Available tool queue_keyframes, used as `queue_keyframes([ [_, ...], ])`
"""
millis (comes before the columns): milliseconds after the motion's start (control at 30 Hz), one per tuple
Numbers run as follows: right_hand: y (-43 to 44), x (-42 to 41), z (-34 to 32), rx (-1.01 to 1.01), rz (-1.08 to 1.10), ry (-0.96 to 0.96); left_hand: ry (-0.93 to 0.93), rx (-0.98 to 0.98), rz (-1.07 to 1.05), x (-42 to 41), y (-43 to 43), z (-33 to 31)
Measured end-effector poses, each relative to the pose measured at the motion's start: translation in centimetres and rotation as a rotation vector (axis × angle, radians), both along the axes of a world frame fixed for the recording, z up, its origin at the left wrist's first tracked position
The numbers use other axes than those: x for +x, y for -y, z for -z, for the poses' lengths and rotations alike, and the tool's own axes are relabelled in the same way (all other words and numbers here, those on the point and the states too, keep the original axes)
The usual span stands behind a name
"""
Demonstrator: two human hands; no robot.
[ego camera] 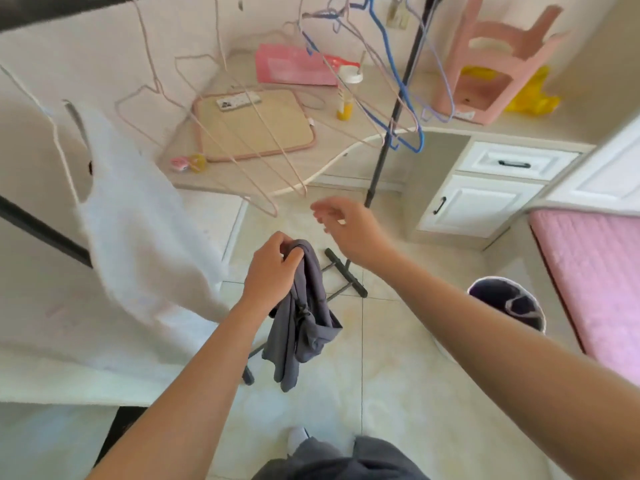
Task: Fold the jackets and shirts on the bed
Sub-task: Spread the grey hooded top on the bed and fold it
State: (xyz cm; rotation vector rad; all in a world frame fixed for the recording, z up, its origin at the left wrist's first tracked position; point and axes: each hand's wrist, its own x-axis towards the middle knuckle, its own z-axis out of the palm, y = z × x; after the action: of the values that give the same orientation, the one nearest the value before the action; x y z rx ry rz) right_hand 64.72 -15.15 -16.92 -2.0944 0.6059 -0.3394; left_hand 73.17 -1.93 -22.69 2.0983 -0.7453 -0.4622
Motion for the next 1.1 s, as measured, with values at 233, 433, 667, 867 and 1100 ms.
queue_keyframes([
  [233, 2.7, -14.1, 10.0, 0.140, 0.371, -0.263, -0.041, 0.060, 0.282, -5.9, 6.8, 2.0],
  [433, 1.4, -25.0, 17.3, 0.263, 0.451, -0.590, -0.076, 0.048, 0.492, -12.4, 12.5, 1.4],
  [667, 1.5, -33.9, 19.7, 0.457, 0.675, -0.597, -0.154, 0.023, 0.683, -21.8, 19.2, -0.2],
  [867, 4.2, -40.3, 19.9, 0.754, 0.969, -0.322, -0.218, 0.008, 0.833, -30.0, 23.2, -1.6],
  [1100, 7.2, -50.3, 20.4, 1.069, 1.204, 0.013, -0.250, 0.037, 0.934, -40.2, 27.5, -2.0],
])
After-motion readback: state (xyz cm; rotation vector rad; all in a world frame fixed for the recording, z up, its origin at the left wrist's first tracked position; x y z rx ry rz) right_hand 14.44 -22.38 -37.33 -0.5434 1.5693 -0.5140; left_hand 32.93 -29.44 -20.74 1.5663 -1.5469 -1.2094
